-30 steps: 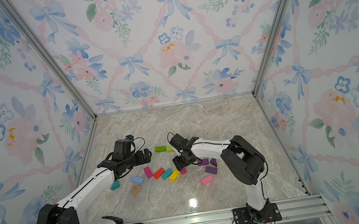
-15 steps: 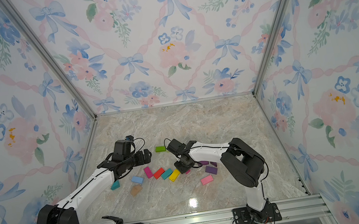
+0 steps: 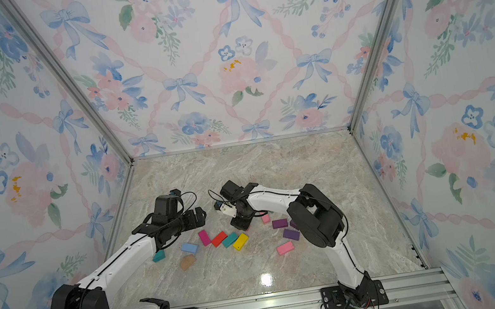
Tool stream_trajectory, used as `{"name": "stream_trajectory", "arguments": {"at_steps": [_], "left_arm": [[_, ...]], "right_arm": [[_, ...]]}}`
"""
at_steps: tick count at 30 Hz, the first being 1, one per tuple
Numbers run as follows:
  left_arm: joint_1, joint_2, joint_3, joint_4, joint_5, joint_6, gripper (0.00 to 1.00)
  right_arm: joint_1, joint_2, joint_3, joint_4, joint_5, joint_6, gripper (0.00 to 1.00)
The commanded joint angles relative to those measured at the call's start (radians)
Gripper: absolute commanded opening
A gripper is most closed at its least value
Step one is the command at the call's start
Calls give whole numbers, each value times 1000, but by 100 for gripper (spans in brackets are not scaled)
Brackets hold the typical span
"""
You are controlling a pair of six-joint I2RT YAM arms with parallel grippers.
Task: Assemble a piece of candy with building blocks
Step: Move the building block to the center of the board, then adjust the building block at the center of the board.
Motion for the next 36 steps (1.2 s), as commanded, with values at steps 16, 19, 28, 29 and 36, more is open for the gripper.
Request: {"name": "stream_trajectory", "arguments": {"at_steps": [16, 19, 28, 29, 36], "left_arm": [[26, 0, 20, 3, 45, -32, 98], [26, 0, 20, 4, 51, -30, 98], [44, -38, 19, -4, 63, -3, 98], [50, -45, 18, -8, 64, 0, 98], [57, -32, -1, -32, 87, -8, 97]], "right_arm": [[-63, 180, 194, -98, -12, -306, 21], [-65, 175, 201, -100, -13, -317, 26], [-64, 12, 104, -18, -56, -248, 57], [-66, -22, 83, -5, -60, -227, 58], [-63, -341, -211, 165, -108, 66, 65]]}}
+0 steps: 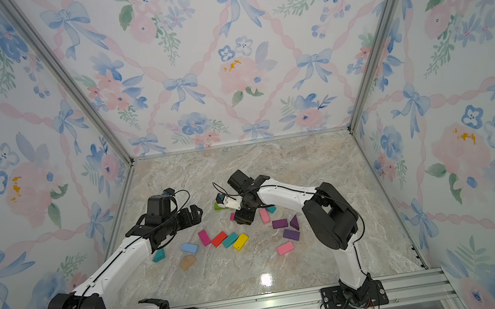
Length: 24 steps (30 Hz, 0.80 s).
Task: Assemble a piece of candy with building blocks
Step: Adjust the building block at the center of the board.
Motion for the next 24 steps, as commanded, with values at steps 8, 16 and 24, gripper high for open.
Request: {"name": "stream_trajectory", "arguments": {"at_steps": [8, 16, 24], "left_arm": [[-59, 16, -73, -39, -2, -36, 74], [-159, 88, -93, -42, -112, -86, 74], [-201, 135, -110, -47, -158, -109, 63]], "right_arm": [[31, -412, -489, 354, -31, 543, 81], [40, -438, -566, 408, -28, 554, 89], [36, -484, -616, 489, -21, 565, 98]]}}
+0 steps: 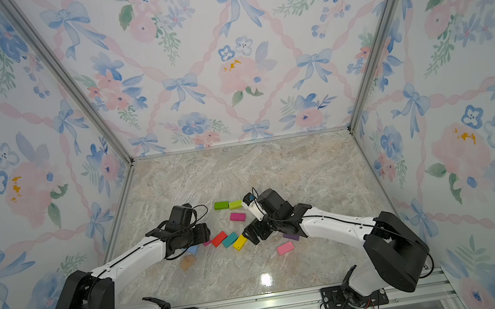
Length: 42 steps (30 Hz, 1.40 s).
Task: Assemble a piece of candy with building blocks
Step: Adjust the building block at the center of the board.
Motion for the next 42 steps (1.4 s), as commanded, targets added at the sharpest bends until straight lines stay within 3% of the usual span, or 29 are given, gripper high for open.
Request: {"name": "stream_trajectory", "arguments": {"at_steps": [1, 7, 13, 17, 20, 26, 27, 29, 31, 42], "left_arm": [[-16, 35, -12, -24, -39, -21, 60], [-29, 90, 3, -27, -47, -5, 48], [-28, 153, 64, -50, -80, 49, 20], [-27, 243, 201, -64, -88, 129, 5], [-30, 322, 294, -79, -73, 194, 1], [-35, 383, 357, -111, -75, 204, 2], [-35, 383, 353, -111, -74, 198, 7], [-35, 377, 340, -109, -73, 183, 29], [-35, 364, 325, -110, -62, 169, 40], [-80, 279, 244, -69, 37, 93, 39]], "right_arm": [[-5, -24, -23, 46, 1, 17, 98], [-56, -37, -13, -17, -5, -19, 98], [-120, -106, -14, -85, -4, -52, 98], [-164, -162, -35, -108, -10, -57, 98], [-185, -191, -48, -122, -11, -57, 98], [-202, -235, -68, -119, -9, -43, 98], [-204, -235, -69, -117, -10, -40, 98], [-205, -229, -63, -118, -13, -40, 98], [-204, -222, -55, -119, -17, -41, 98], [-204, -228, -57, -109, -16, -40, 98]]}}
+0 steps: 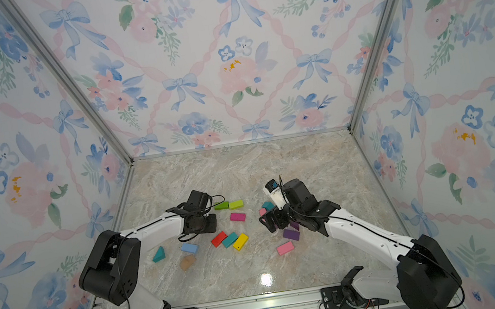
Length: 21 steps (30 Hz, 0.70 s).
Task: Assemble a piece of candy with building blocks
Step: Adjust the building block at the center of the board.
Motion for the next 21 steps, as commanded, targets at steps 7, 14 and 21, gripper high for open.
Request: {"name": "stream_trajectory", "arguments": {"at_steps": [7, 14, 21], "left_arm": [[-48, 45, 38, 31, 89, -56, 37], [-66, 74, 72, 38, 98, -71, 36], [-72, 57, 27, 39, 84, -73, 36]], "right_arm": [[-8, -36, -19, -23, -1, -7, 98], [-20, -56, -34, -32, 4, -13, 98], [-23, -44, -26, -30, 2, -22, 98]]}}
